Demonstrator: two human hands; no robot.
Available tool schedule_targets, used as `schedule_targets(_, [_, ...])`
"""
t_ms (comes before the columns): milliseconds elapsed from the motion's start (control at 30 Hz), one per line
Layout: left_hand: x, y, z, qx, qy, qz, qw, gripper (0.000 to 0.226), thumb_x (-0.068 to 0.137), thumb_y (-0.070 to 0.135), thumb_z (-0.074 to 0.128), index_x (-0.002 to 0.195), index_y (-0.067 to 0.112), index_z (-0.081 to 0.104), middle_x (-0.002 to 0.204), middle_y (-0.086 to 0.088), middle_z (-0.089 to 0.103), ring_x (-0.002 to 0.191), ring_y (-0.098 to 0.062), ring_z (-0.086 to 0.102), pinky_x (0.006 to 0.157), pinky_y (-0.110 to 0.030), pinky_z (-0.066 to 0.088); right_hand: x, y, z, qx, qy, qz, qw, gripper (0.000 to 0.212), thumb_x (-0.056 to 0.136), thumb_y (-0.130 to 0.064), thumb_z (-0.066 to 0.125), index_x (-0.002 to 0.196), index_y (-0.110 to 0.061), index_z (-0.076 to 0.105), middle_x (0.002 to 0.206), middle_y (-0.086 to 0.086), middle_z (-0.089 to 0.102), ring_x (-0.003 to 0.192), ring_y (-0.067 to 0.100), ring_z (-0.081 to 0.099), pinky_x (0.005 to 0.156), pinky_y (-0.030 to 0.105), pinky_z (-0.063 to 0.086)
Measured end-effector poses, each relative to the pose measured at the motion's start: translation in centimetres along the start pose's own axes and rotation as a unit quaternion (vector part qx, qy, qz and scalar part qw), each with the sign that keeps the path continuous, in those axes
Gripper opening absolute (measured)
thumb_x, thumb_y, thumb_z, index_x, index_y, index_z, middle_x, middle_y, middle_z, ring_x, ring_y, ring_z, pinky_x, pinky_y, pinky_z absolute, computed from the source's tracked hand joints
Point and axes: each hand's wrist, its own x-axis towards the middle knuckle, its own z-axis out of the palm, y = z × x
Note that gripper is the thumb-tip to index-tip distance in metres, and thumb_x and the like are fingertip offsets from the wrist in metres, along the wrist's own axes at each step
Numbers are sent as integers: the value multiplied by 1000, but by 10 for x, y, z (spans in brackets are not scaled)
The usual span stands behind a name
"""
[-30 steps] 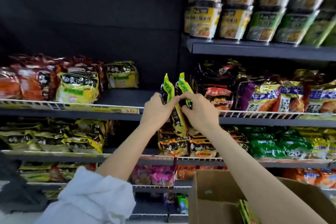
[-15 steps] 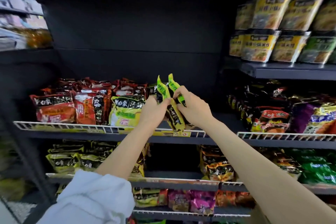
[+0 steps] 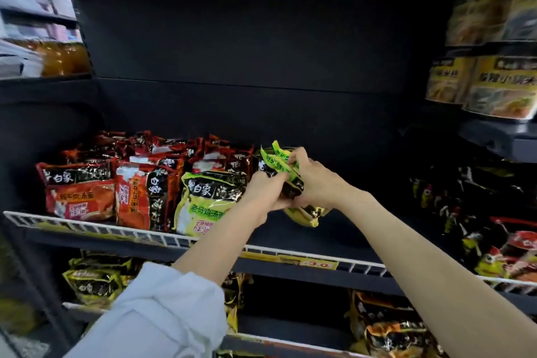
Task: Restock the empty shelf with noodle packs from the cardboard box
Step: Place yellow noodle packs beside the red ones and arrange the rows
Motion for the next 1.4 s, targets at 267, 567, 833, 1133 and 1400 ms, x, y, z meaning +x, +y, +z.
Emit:
schedule_targets(267, [72,-9,-17,535,148,267,788,60,85,19,65,137,11,36,134,-8,43,123,-24,44,100,-32,41,89,47,17,71,-69,36,994,71,68,-18,77,129,-9,42,108,3,59,101,20,60,85,33,52])
schedule_targets(567, [129,-23,-18,772,73,238,585,83,85,37,63,150,17,14,154,-4,24,143,-25,19,118,-44,8,141,63,40,-51,-121,24,991,83,76,-32,69,146,-30,25,146,6,30,135,26,31,102,31,34])
schedule_targets(833, [152,-29,-20,746,64,256,612,90,78,43,67,149,17,18,152,-3,30,141,-22,26,116,-43,13,123,71,72,-49,34,60,996,76,85,-43,55,149,-21,20,149,7,28,137,28,28,112,37,27])
schedule_targets(1133, [128,-32,-21,705,78,297,639,71,85,27,58,146,16,24,153,-3,25,143,-21,19,119,-36,13,113,60,63,-77,53,69,993,75,85,-36,58,148,-17,24,151,7,25,140,29,22,119,44,10])
schedule_targets(1400, [78,-11,-24,635,106,332,690,44,92,23,49,135,17,42,134,-2,44,123,-21,43,98,-35,38,77,32,56,-66,128,64,987,66,87,-28,59,145,-15,29,148,8,31,137,27,28,117,43,19])
